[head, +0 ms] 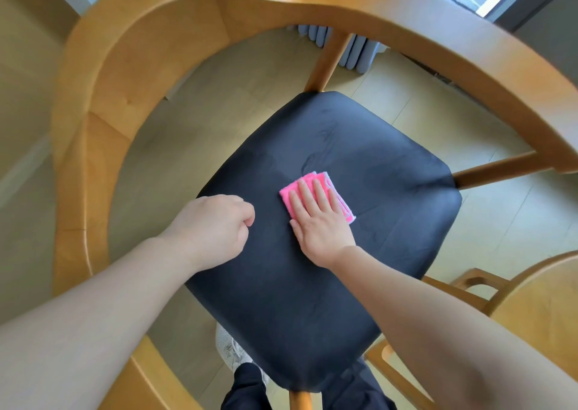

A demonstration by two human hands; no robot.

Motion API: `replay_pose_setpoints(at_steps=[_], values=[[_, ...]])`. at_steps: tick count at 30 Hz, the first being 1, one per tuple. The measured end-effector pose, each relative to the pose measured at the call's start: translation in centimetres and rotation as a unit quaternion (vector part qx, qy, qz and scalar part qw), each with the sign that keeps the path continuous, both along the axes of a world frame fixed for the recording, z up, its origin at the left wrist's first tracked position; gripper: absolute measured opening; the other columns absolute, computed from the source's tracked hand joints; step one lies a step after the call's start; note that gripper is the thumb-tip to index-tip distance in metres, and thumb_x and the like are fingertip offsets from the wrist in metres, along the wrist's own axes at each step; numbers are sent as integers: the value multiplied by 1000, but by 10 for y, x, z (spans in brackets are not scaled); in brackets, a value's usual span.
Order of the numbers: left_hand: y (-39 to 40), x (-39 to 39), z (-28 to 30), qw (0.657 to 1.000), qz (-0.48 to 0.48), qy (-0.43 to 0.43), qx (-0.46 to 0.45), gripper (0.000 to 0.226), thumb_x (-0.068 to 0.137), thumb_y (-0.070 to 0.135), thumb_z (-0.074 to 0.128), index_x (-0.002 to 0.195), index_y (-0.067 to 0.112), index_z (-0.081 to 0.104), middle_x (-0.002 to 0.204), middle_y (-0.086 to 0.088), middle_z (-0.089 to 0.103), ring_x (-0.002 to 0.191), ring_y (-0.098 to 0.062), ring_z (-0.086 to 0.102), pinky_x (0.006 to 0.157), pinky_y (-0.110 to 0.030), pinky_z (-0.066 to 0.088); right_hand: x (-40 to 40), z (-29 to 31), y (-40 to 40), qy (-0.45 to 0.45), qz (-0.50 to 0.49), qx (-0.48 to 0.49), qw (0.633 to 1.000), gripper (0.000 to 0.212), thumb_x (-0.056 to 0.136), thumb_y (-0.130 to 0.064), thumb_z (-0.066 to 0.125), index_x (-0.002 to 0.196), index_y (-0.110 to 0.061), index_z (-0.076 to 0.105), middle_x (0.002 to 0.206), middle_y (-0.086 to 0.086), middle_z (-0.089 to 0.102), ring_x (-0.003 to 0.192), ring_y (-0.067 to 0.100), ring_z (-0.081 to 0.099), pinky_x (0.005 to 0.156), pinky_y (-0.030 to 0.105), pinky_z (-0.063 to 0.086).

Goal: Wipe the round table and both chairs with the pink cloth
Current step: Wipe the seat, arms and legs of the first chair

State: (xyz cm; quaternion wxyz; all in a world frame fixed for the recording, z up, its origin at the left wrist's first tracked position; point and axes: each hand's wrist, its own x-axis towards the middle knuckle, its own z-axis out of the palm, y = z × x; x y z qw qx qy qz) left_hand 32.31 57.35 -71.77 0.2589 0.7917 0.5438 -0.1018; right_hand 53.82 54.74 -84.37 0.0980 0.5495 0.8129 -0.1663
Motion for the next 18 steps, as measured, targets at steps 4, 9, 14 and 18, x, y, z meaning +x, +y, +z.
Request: replay_pose_setpoints(at_steps=[4,9,14,18], values=[[1,0,2,1000,13,-5,13,16,89,27,43,84,23,57,78,9,53,75,-16,51,61,-28,38,12,-3,6,3,29,9,1000,57,101,-41,20,152,-17,23,159,8,21,146,36,12,119,49,8],[11,2,-4,999,25,-8,25,18,91,27,42,82,23,57,76,8,52,73,-16,51,58,-27,32,13,-7,9,20,24,38,999,53,101,-39,26,149,-16,33,155,9,30,144,37,22,119,49,15],[18,1,-8,999,26,-16,31,18,91,26,41,82,23,56,76,9,52,73,-15,50,55,-25,28,26,-8,36,25,28,53,998,52,102,-39,25,149,-17,32,156,9,29,144,37,20,120,45,8],[25,-5,-13,999,30,-21,27,18,92,25,41,81,23,54,75,9,51,72,-14,48,52,-20,26,46,-8,93,25,-35,57,997,53,103,-40,17,152,-23,23,158,9,22,145,38,12,119,44,2]])
